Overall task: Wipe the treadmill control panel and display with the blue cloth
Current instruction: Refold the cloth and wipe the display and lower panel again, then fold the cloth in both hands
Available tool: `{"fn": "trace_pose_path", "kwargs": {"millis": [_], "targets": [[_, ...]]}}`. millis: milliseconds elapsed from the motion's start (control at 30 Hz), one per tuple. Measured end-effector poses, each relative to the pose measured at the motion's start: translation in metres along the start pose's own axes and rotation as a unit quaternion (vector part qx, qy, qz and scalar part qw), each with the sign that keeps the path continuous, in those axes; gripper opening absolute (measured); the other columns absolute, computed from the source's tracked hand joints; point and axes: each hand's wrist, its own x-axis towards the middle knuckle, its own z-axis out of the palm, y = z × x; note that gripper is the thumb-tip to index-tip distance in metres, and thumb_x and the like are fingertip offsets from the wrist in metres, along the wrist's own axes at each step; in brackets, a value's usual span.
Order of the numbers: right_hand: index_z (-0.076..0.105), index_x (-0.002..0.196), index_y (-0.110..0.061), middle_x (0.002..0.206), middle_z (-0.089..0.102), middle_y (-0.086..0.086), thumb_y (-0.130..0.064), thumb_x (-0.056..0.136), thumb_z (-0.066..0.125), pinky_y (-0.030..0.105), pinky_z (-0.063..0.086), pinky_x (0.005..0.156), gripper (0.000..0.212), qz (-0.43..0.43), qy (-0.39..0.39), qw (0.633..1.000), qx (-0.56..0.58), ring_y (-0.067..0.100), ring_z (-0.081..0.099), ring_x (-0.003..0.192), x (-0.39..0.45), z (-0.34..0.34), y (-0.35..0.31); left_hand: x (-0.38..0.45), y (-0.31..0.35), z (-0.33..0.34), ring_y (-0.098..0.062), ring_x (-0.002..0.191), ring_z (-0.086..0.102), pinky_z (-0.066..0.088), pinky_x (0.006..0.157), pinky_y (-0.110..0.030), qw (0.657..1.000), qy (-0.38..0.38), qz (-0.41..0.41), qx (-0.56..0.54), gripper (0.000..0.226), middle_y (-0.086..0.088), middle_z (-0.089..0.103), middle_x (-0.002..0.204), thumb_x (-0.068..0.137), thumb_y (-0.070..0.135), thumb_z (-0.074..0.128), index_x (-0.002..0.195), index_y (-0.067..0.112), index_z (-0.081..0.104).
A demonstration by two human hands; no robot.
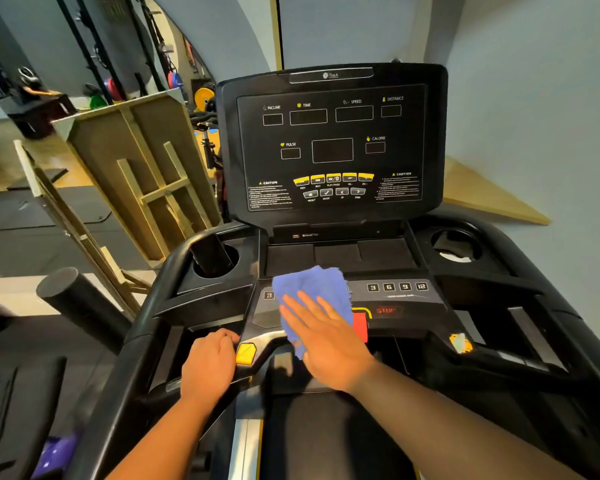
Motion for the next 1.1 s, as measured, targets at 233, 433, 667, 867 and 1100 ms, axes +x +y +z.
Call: {"fn": "trace_pose_path", "kwargs": {"millis": [233,433,667,867,1100], "targets": [[0.016,0.156,-0.018,0.163,0.004,-0.003,-0.022,0.085,0.050,0.028,-0.019,0.118,0.079,0.147,0.015,0.989,0.017,0.012,-0.010,0.152,-0.061,-0.019,0.064,-0.001,0.001,0.000,-0.008,0.089,0.056,0.041,0.071,-0.032,1.000,0.003,0.006,-0.001,0.036,0.009,0.065,0.094,0.099,0.024,0.031,0.091,0.034,0.065],[0.034,0.149,-0.005,0.157,0.026,0.005,-0.022,0.084,0.029,0.028,-0.006,0.119,0.068,0.245,0.054,0.965,0.071,0.023,0.016,0.151,-0.105,-0.026,0.096,0.001,0.001,-0.002,-0.012,0.090,0.059,0.047,0.078,-0.038,1.000,-0.013,0.003,-0.012,0.034,0.005,0.068,0.097,0.100,0.025,0.032,0.091,0.036,0.064],[0.059,0.090,-0.020,0.096,0.068,0.007,-0.042,0.094,0.036,0.035,0.046,0.071,0.032,0.418,0.083,0.848,0.317,0.031,0.068,0.093,-0.096,-0.103,0.065,-0.014,0.076,-0.032,-0.007,0.080,0.057,0.042,0.078,-0.032,0.982,0.030,0.123,-0.138,0.030,0.001,0.068,0.101,0.088,0.002,0.055,0.098,0.028,0.066],[0.069,0.100,-0.014,0.101,0.075,0.015,-0.030,0.100,0.055,0.047,0.050,0.093,0.021,0.352,0.074,0.648,0.671,0.028,0.072,0.098,-0.099,-0.184,0.037,-0.059,0.200,-0.059,0.005,0.113,0.057,0.046,0.090,-0.026,0.895,-0.314,0.186,-0.259,0.042,0.023,0.059,0.128,0.086,0.060,0.061,0.125,0.048,0.053],[0.067,0.107,-0.011,0.097,0.077,0.010,-0.024,0.097,0.059,0.045,0.055,0.090,0.018,0.330,0.158,0.617,0.697,0.023,0.074,0.095,-0.126,-0.209,0.053,-0.083,0.263,-0.056,-0.008,0.057,0.059,0.044,0.054,-0.021,0.849,-0.404,0.242,-0.242,0.035,0.007,0.066,0.070,0.089,0.039,0.069,0.098,0.005,0.067]]}}
